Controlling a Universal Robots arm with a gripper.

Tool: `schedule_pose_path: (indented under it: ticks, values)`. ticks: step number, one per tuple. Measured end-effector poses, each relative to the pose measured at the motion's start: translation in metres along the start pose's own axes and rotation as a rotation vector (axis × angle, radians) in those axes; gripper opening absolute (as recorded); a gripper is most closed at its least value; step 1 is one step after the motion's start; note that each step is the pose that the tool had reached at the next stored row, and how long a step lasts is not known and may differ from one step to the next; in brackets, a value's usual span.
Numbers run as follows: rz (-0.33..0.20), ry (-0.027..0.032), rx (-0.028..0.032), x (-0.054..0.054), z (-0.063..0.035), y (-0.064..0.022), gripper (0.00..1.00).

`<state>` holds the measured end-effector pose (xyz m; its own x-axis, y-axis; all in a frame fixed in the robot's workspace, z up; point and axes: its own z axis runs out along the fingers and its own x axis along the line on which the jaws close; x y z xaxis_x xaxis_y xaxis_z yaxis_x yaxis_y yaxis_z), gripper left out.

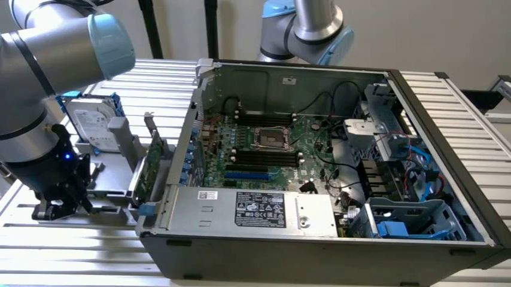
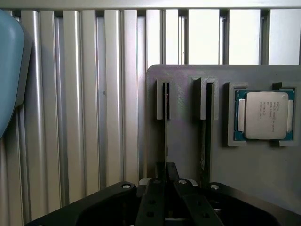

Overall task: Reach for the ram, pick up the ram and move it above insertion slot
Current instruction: 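Pick up the ram and move it above insertion slot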

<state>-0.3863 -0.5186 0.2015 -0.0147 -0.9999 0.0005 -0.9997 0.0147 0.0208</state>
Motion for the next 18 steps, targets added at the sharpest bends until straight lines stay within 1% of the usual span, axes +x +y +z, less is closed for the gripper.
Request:
schedule_pose_path:
  ticks: [5,10,12,18]
  values:
    - [0.0,-0.0006,-0.0002,0.0,-0.0088,0.0002,0.13]
    - [0.0,-0.0016,-0.0009,0.0,-0.023,0.0004,0.13]
    - [0.0,-0.0022,-0.0011,0.0,-0.0303,0.0006,0.13]
    - [0.0,-0.0022,-0.0025,0.0,-0.0575,0.0011,0.13]
